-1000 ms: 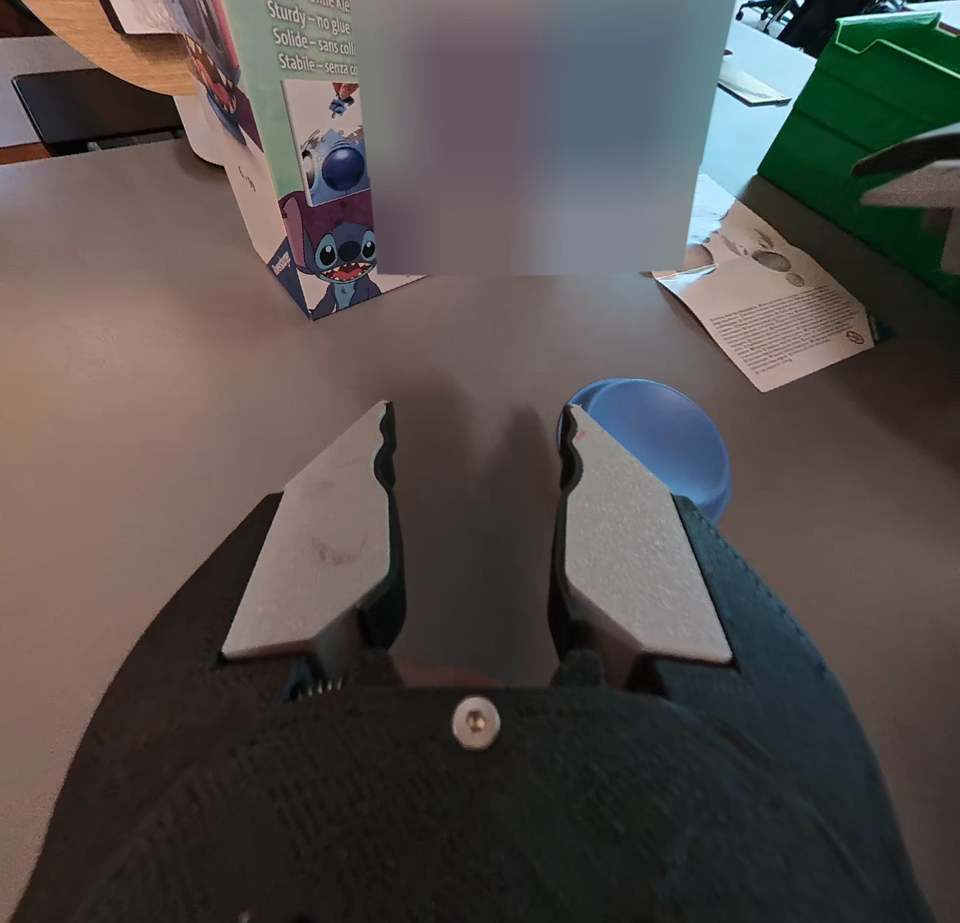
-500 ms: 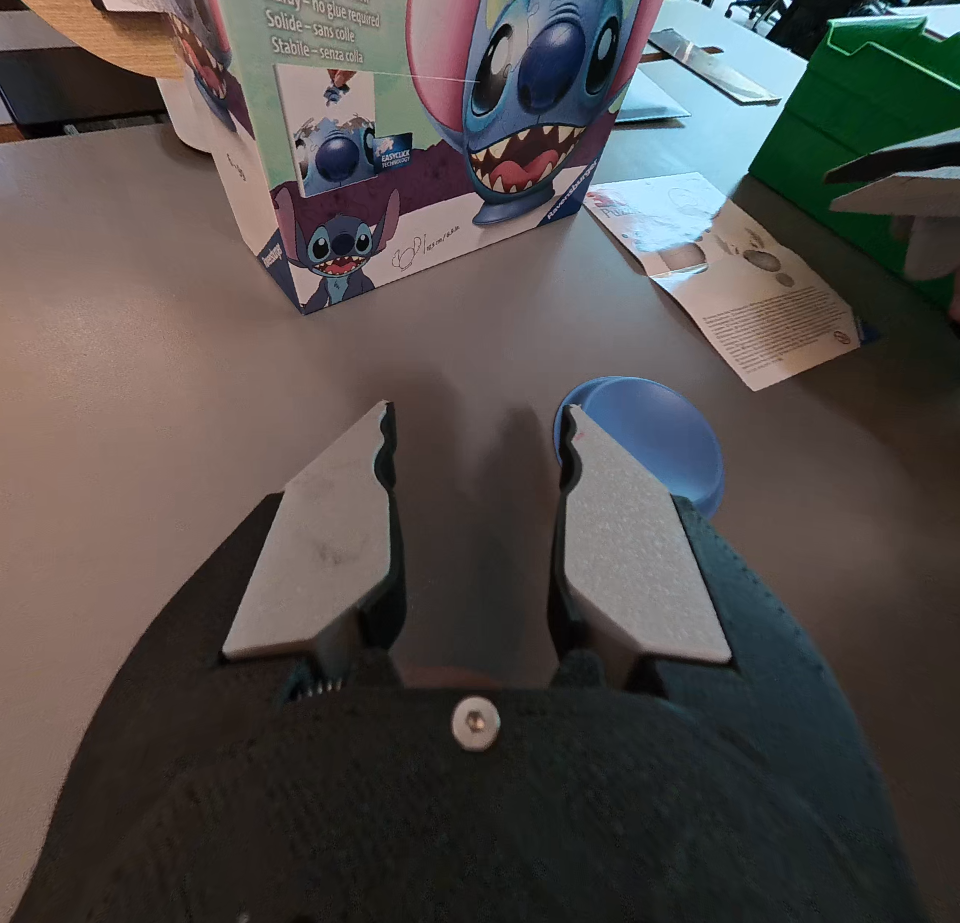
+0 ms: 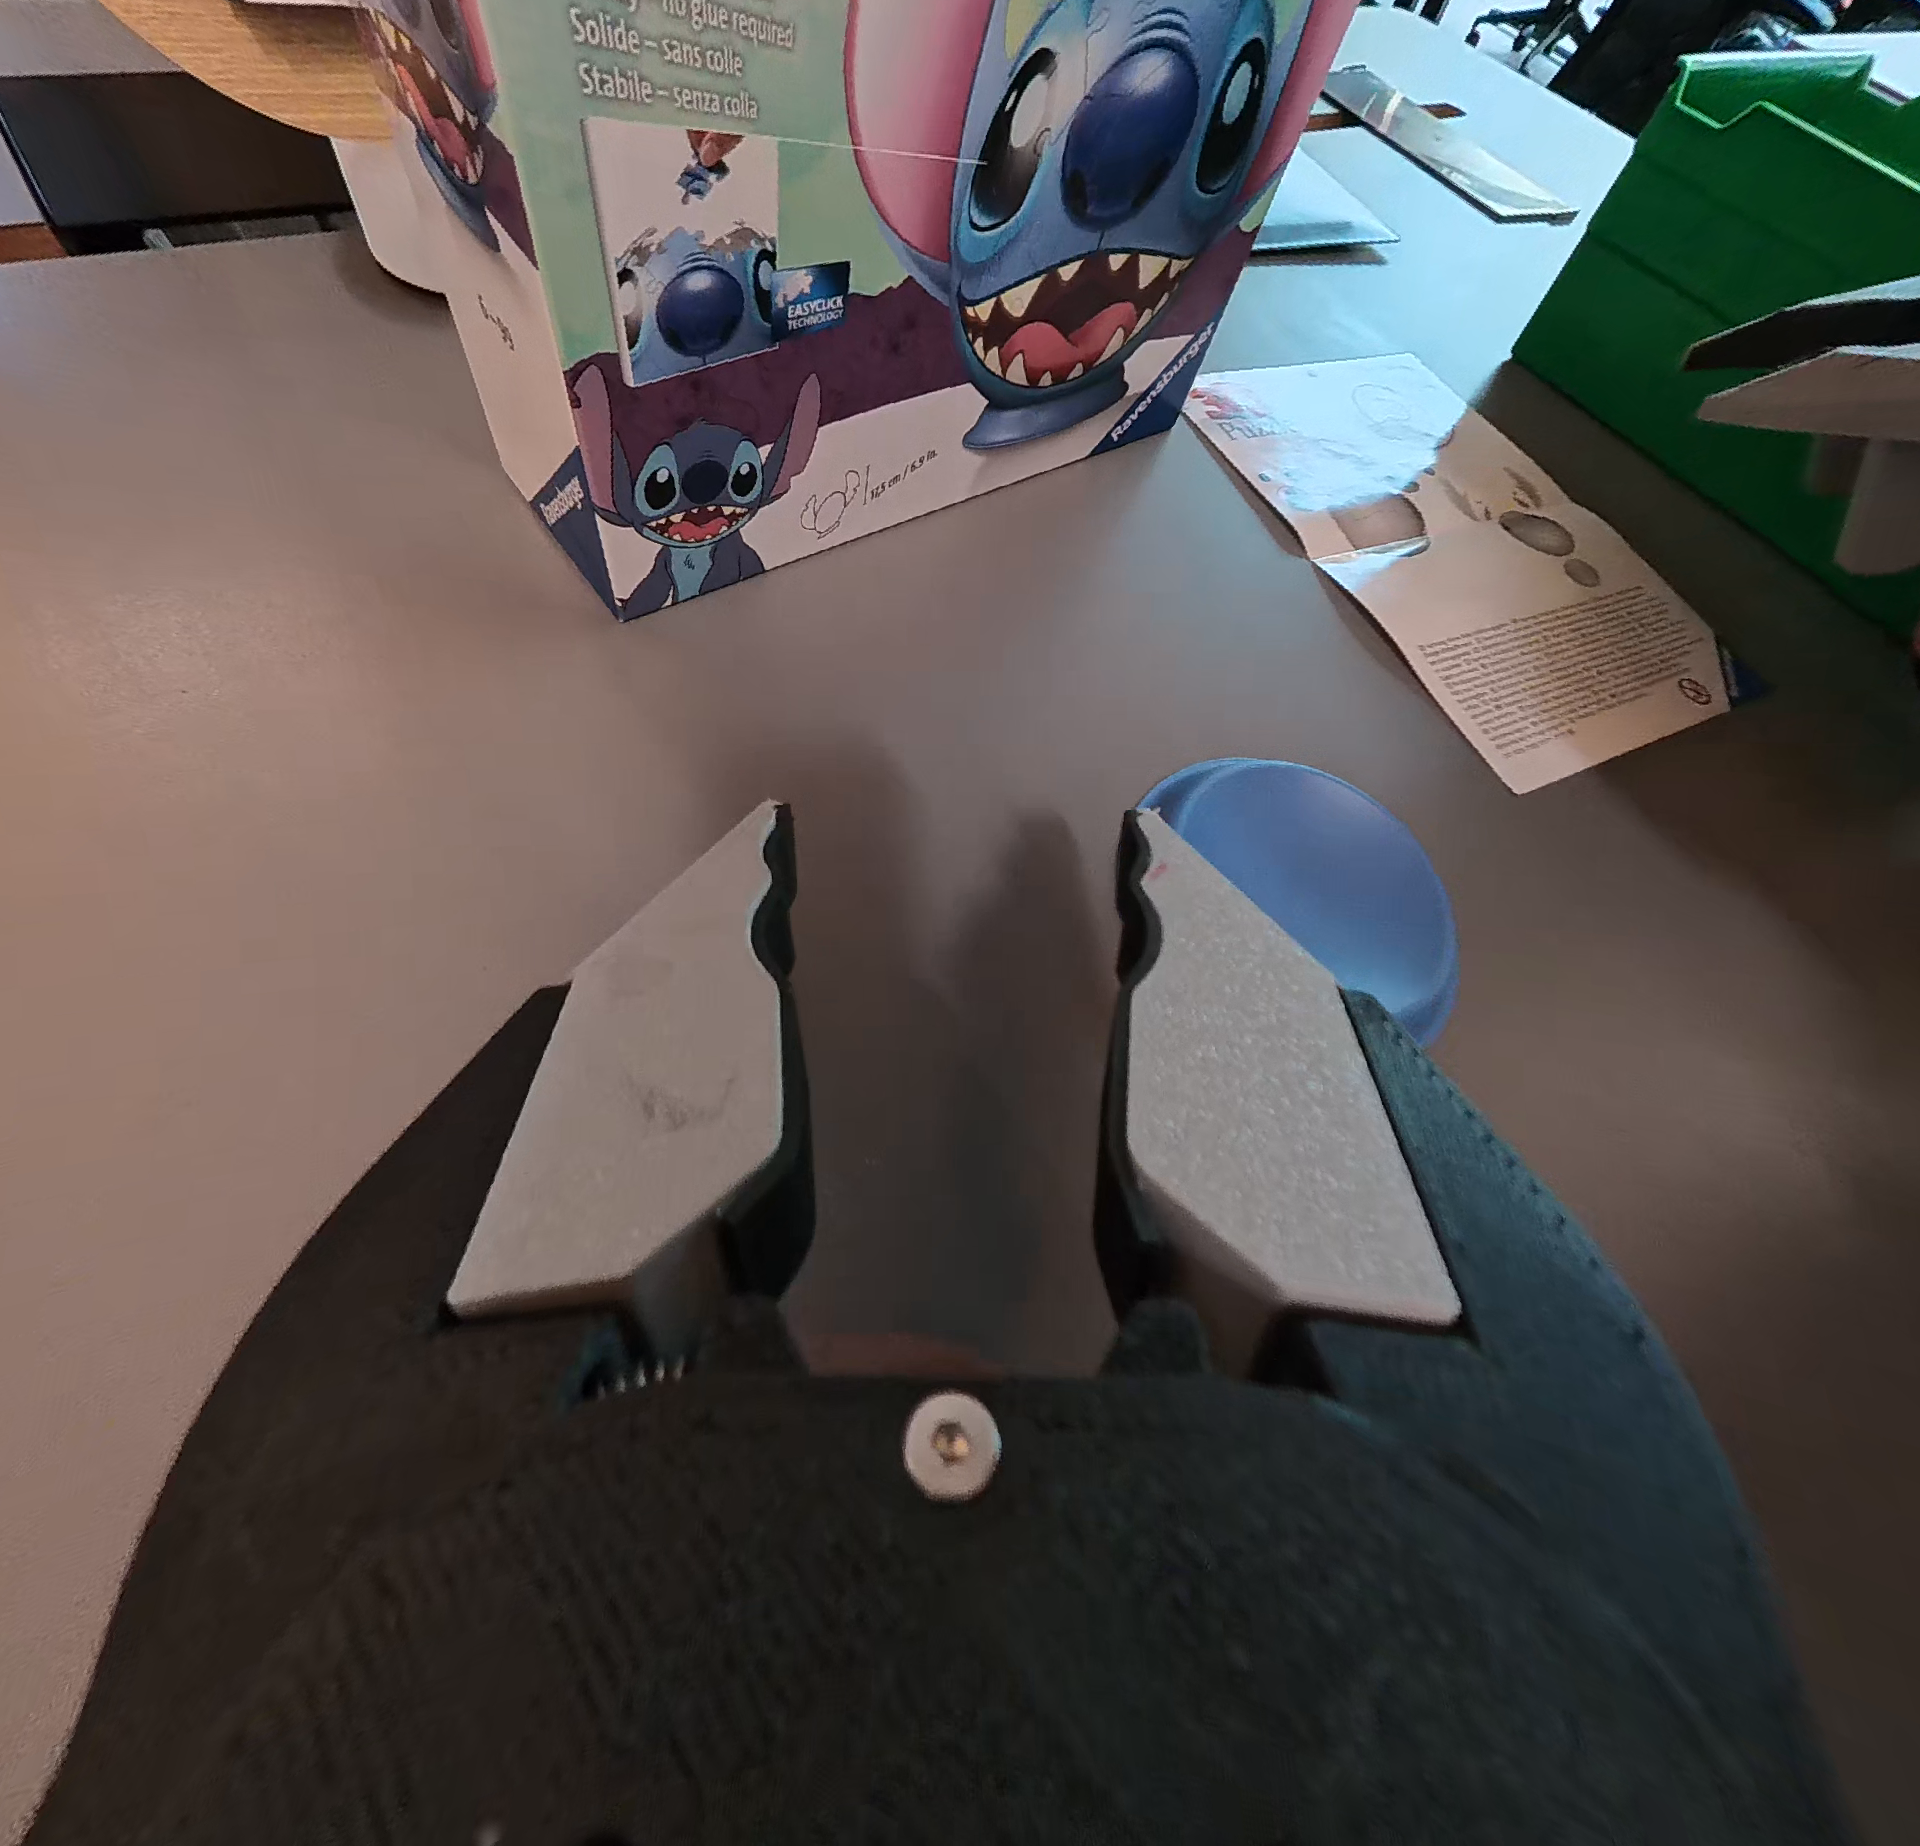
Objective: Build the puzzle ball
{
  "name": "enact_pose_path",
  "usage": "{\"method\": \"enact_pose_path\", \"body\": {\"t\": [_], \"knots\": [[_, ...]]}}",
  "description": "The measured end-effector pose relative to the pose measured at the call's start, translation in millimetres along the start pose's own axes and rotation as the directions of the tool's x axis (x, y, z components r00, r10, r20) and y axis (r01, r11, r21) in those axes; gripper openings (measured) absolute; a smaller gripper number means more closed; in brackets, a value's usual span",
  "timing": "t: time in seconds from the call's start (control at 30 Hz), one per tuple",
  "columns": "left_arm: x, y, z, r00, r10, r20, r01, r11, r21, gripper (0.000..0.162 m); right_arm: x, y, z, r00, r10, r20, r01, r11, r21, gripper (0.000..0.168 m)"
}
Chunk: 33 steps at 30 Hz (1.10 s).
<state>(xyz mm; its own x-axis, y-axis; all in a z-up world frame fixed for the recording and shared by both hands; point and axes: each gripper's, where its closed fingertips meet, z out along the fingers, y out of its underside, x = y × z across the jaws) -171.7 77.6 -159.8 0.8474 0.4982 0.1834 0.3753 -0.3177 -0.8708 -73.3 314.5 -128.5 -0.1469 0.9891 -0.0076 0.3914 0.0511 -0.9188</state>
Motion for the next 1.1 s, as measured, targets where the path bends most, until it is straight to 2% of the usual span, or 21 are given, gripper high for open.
{"method": "enact_pose_path", "body": {"t": [0.73,1.1], "knots": [[2.8,1.6,0.9,0.999,0.032,0.004,-0.032,0.999,-0.011,0.06,-2.3,-1.0,-1.3,1.0,-0.001,0.008,0.001,1.0,0.005,0.027],[6.9,4.2,2.1,0.998,0.063,0.004,-0.062,0.998,-0.028,0.061,-19.4,30.8,16.3,0.995,-0.07,0.064,0.079,0.986,-0.15,0.028]]}}
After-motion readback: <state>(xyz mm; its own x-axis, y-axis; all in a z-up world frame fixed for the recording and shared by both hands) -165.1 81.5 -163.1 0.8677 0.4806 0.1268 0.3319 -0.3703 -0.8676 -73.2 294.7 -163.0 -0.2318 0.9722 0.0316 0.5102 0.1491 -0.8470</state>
